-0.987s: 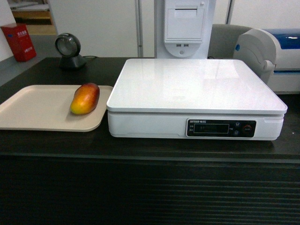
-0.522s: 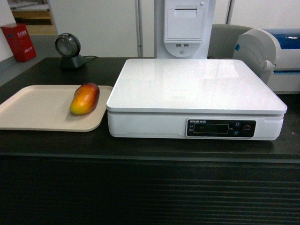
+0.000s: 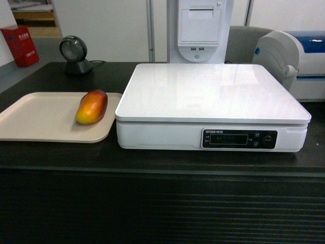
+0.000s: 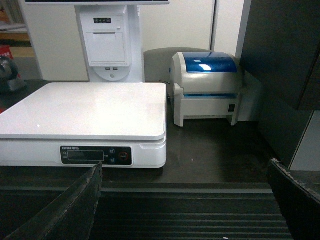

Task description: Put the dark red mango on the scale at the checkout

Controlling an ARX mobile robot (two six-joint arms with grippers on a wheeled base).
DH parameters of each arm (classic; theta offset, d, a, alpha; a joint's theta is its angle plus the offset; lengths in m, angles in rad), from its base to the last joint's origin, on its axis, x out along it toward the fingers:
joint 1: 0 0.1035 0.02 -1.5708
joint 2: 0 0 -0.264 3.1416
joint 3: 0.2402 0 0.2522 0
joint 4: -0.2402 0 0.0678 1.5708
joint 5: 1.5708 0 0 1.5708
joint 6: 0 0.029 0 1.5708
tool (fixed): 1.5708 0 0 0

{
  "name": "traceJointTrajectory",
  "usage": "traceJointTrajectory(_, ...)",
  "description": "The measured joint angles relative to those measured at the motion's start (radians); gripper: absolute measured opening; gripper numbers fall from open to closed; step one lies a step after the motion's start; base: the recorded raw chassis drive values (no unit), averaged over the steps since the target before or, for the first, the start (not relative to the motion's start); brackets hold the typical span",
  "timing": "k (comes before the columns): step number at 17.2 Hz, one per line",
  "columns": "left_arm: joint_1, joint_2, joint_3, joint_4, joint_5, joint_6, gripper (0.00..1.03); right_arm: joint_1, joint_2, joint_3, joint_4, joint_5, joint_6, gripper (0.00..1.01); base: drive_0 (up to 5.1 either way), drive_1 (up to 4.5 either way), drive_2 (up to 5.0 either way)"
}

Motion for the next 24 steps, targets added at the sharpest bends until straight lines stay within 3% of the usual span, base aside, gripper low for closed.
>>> traceJointTrajectory(3,-0.001,0.060,0.031,0.098,0.025,-0.006,0.98,0.000,0.000,0.000,0.000,0.000,0.000,0.98,0.0,0.00,0.0)
traceJointTrajectory(7,0.111,0.333,0.042,0.367,0.167,0.014,0.98,0.000,0.000,0.000,0.000,0.000,0.000,0.98,0.0,0.00,0.0)
traceJointTrajectory(12,0.133,0.870,0.254,0.709,0.320,0.039,0.98,0.000,0.000,0.000,0.000,0.000,0.000,0.98,0.0,0.00,0.0)
traceJointTrajectory(16,0.134,1.253,0.491,0.704,0.386,0.037,0.98,0.000,0.000,0.000,0.000,0.000,0.000,0.98,0.0,0.00,0.0)
traceJointTrajectory(24,0.106,1.684,0.917,0.526,0.412,0.039,0.98,0.000,0.000,0.000,0.000,0.000,0.000,0.98,0.0,0.00,0.0)
